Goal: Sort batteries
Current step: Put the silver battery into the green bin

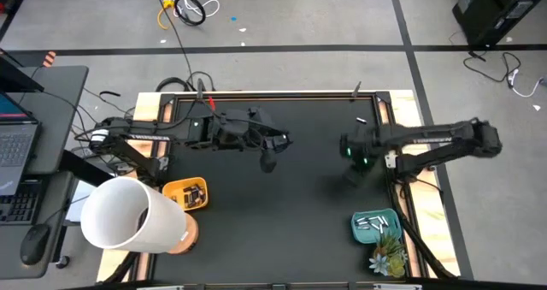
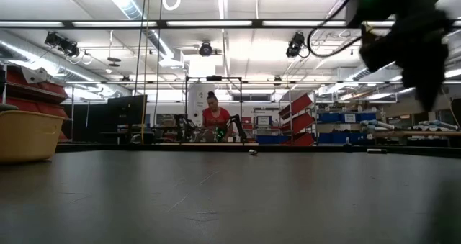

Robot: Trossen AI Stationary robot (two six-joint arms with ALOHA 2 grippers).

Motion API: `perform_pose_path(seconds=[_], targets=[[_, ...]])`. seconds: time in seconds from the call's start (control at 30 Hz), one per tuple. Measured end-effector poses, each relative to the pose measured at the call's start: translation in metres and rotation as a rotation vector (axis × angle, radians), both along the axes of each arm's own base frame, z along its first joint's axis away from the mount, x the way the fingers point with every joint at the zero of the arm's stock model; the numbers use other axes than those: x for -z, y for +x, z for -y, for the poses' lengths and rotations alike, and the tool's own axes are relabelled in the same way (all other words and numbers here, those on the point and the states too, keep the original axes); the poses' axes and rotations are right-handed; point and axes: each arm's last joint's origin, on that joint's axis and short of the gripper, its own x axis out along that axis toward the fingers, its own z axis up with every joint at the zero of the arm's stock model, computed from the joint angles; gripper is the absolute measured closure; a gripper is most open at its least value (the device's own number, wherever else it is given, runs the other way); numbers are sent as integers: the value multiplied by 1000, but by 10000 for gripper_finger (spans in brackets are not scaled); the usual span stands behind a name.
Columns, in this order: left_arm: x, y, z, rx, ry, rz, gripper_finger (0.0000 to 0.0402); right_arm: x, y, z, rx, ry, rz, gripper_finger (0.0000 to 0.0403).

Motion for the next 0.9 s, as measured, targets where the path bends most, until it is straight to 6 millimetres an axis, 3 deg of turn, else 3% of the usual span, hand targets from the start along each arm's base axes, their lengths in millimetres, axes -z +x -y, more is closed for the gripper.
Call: perform_pose_path(seconds=[0.2,0.5,0.67,0.9], targets=[[4,3,-31,-133,22,-7,244,-2,0,56,84,-48,177,310],[6,2,-77,-260,-5,24,244,-2,-2,103,124,-153,326,311],[6,-1,-93,-288,-14,33,244,-4,7,125,75,-191,283,313],[6,-4,-105,-286,-66,52,244,-2,27,162,-26,-250,11,313]])
